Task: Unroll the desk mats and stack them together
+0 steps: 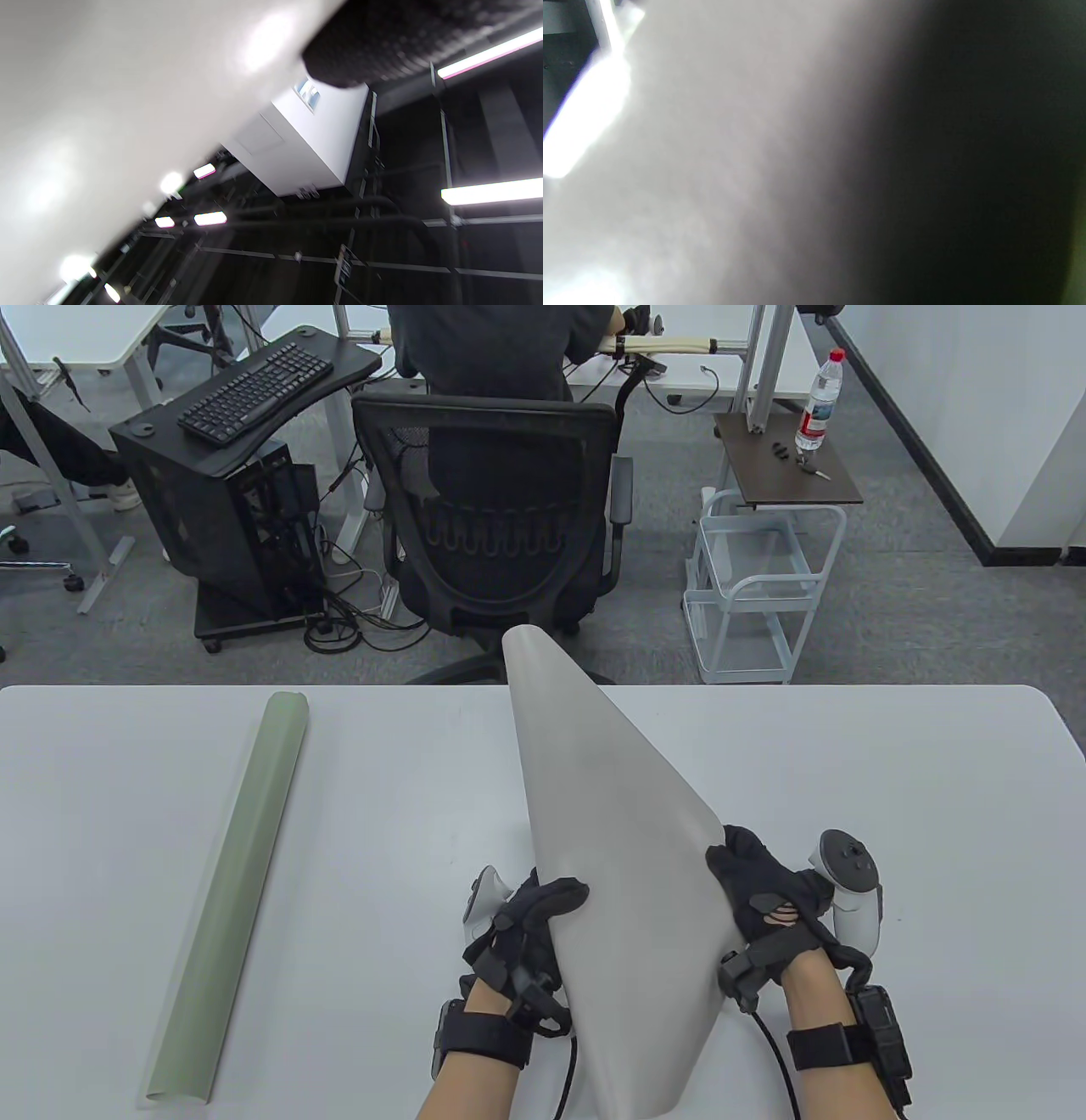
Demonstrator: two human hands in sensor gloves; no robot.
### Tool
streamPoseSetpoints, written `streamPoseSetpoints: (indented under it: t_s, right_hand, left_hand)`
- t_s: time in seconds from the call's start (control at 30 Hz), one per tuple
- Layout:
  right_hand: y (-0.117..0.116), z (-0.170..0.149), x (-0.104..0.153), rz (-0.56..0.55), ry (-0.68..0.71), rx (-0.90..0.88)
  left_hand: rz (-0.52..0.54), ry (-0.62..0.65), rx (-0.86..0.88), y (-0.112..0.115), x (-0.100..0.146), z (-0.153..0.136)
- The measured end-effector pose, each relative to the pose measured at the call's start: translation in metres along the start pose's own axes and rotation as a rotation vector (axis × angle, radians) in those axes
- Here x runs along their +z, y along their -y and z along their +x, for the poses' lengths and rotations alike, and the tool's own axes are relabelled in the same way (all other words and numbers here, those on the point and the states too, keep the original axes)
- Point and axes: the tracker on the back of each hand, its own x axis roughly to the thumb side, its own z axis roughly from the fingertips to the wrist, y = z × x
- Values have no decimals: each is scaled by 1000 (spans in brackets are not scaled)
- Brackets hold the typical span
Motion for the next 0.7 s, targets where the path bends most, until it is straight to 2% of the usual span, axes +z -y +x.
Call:
streamPoseSetpoints:
  t_s: [0.1, 0.27, 0.37, 0.53, 0.7]
  right_hand:
    - [3, -1, 2, -10, 0, -32]
    - [20, -3, 8, -78, 2, -41]
    - [26, -6, 10, -95, -4, -48]
    - [33, -10, 12, -119, 2, -42]
    - [32, -11, 12, -73, 1, -55]
  left_hand:
    - [-42, 49, -9, 3, -1, 4]
    - [6, 59, 15, -4, 6, 9]
    - [-8, 67, 49, -5, 6, 8]
    - [90, 49, 19, -9, 9, 8]
    - [29, -9, 34, 1, 0, 5]
